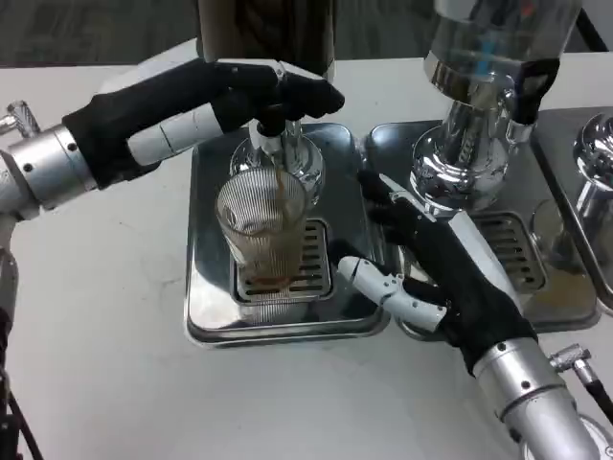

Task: Grasp the cup under the faucet to collect the drink, then remove the cup.

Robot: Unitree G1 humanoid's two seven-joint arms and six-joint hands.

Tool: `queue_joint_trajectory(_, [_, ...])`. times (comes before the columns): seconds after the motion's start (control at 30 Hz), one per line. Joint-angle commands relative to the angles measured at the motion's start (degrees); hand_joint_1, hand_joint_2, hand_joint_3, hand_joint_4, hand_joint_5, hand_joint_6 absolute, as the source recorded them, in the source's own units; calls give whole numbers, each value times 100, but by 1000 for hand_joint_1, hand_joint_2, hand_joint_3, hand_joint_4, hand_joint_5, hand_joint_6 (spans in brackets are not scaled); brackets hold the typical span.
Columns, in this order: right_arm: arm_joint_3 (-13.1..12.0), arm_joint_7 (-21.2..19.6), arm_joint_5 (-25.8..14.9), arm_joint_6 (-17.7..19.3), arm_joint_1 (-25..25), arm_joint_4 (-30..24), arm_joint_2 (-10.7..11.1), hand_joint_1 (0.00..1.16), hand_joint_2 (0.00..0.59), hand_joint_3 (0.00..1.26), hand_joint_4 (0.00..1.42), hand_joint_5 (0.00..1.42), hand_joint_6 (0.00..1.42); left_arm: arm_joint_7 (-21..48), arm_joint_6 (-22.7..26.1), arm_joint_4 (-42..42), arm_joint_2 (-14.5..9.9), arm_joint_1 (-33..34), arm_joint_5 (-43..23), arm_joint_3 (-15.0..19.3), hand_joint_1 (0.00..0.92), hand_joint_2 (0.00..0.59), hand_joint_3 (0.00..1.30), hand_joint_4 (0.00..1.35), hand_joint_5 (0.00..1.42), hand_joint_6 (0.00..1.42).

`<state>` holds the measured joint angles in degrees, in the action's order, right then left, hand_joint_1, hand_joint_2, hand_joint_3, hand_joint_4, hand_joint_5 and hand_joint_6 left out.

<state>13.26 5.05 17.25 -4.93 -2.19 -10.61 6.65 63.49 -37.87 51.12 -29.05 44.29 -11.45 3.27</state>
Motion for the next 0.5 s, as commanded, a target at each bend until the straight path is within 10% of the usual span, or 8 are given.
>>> queue_joint_trajectory(0.03, [40, 34, 6, -52, 175, 182, 0, 520, 247, 78, 77, 84, 99, 89, -32, -80, -44, -206, 138, -130, 0, 55, 326, 240, 190, 181])
queue_joint_trajectory(0.5, [212, 83, 70, -61, 732, 724, 23, 530, 238, 0, 0, 0, 24, 30, -18, -194, -86, -248, 154, -134, 0, 67, 337, 242, 190, 183])
